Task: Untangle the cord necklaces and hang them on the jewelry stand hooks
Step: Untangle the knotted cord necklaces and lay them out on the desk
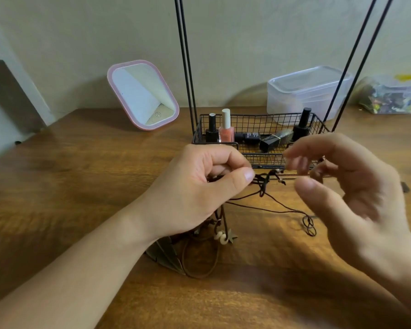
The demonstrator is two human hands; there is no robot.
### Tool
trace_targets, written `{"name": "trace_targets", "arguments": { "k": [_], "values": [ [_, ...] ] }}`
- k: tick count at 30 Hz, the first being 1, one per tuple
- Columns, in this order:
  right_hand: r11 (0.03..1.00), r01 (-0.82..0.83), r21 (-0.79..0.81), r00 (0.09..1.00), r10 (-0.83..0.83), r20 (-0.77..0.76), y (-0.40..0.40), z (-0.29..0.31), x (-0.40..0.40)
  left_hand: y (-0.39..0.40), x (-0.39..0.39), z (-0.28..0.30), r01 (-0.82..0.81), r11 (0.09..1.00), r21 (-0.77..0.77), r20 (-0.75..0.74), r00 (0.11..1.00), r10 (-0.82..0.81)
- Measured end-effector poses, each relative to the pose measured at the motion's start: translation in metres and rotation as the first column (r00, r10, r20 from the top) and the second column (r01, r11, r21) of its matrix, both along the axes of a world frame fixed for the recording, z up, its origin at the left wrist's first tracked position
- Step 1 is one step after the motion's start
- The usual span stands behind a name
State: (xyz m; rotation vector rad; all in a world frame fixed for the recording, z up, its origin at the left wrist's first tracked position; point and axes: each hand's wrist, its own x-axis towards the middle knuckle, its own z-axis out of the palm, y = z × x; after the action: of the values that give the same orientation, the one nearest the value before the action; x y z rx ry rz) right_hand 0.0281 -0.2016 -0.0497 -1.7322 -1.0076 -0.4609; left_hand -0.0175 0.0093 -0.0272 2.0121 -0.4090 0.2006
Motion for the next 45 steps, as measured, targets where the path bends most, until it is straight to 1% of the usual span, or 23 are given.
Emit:
{"name": "trace_targets", "arguments": {
  "k": [2, 4, 8, 12, 17, 20, 22, 24, 26, 28, 31, 33, 35, 38, 41, 43, 45],
  "values": [
    [0.995, 0.063, -0.074, 0.996, -0.058, 0.062, 0.002, 0.002, -0.002, -0.001, -0.001, 0.0, -0.003, 1.0, 0.02, 0.002, 1.0, 0.003],
    [0.984, 0.099, -0.147, 0.992, -0.086, 0.089, 0.004, 0.003, -0.002, -0.001, -0.001, 0.0, -0.002, 0.999, 0.041, 0.007, 1.0, 0.002],
    [0.972, 0.119, -0.204, 0.987, -0.094, 0.132, 0.007, 0.0, 0.002, 0.0, 0.0, -0.001, 0.013, 0.999, 0.046, 0.006, 1.0, -0.014],
    [0.979, 0.112, -0.172, 0.99, -0.094, 0.108, 0.007, 0.0, 0.003, 0.001, 0.0, -0.002, -0.006, 1.0, 0.029, -0.055, 0.998, 0.008],
    [0.988, 0.127, -0.089, 0.984, -0.114, 0.135, 0.007, -0.001, 0.002, -0.002, -0.002, 0.0, -0.041, 0.999, 0.006, -0.189, 0.981, 0.041],
    [0.995, 0.074, -0.073, 0.99, -0.064, 0.122, 0.006, -0.002, 0.001, -0.003, -0.002, -0.001, -0.076, 0.996, 0.05, -0.181, 0.98, 0.084],
    [0.995, 0.047, -0.085, 0.995, -0.039, 0.087, 0.004, -0.002, 0.002, -0.003, -0.001, -0.002, -0.085, 0.994, 0.065, -0.162, 0.982, 0.094],
    [0.998, -0.007, -0.063, 1.0, 0.007, -0.001, 0.003, -0.003, 0.003, -0.002, 0.0, -0.001, -0.081, 0.994, 0.075, -0.13, 0.987, 0.091],
    [0.992, -0.116, 0.039, 0.983, 0.121, -0.137, 0.005, -0.003, 0.004, -0.003, 0.0, -0.001, -0.086, 0.994, 0.073, -0.13, 0.987, 0.095],
    [0.967, -0.205, 0.152, 0.941, 0.238, -0.241, 0.007, -0.003, 0.005, -0.003, -0.001, -0.001, -0.091, 0.992, 0.09, -0.117, 0.988, 0.101],
    [0.939, -0.241, 0.246, 0.882, 0.318, -0.349, 0.008, -0.003, 0.008, -0.004, -0.005, 0.0, -0.078, 0.974, 0.212, 0.0, 0.997, 0.08],
    [0.946, -0.23, 0.228, 0.886, 0.301, -0.352, 0.007, -0.004, 0.008, -0.005, -0.007, 0.0, -0.048, 0.962, 0.269, 0.064, 0.997, 0.032],
    [0.961, -0.214, 0.174, 0.909, 0.262, -0.325, 0.007, -0.005, 0.008, -0.004, -0.007, 0.0, -0.045, 0.958, 0.282, 0.085, 0.996, 0.021],
    [0.961, -0.233, 0.147, 0.911, 0.269, -0.312, 0.008, -0.005, 0.006, -0.002, -0.007, 0.001, -0.097, 0.958, 0.268, 0.052, 0.995, 0.086],
    [0.947, -0.273, 0.17, 0.891, 0.315, -0.327, 0.008, -0.004, 0.005, -0.003, -0.008, 0.003, -0.12, 0.957, 0.265, 0.0, 0.992, 0.124],
    [0.933, -0.301, 0.198, 0.869, 0.354, -0.345, 0.008, -0.004, 0.006, -0.004, -0.008, 0.003, -0.114, 0.964, 0.24, -0.046, 0.991, 0.129],
    [0.906, -0.35, 0.236, 0.827, 0.418, -0.377, 0.008, -0.004, 0.007, -0.007, -0.009, 0.004, -0.098, 0.966, 0.241, -0.062, 0.991, 0.116]
  ]
}}
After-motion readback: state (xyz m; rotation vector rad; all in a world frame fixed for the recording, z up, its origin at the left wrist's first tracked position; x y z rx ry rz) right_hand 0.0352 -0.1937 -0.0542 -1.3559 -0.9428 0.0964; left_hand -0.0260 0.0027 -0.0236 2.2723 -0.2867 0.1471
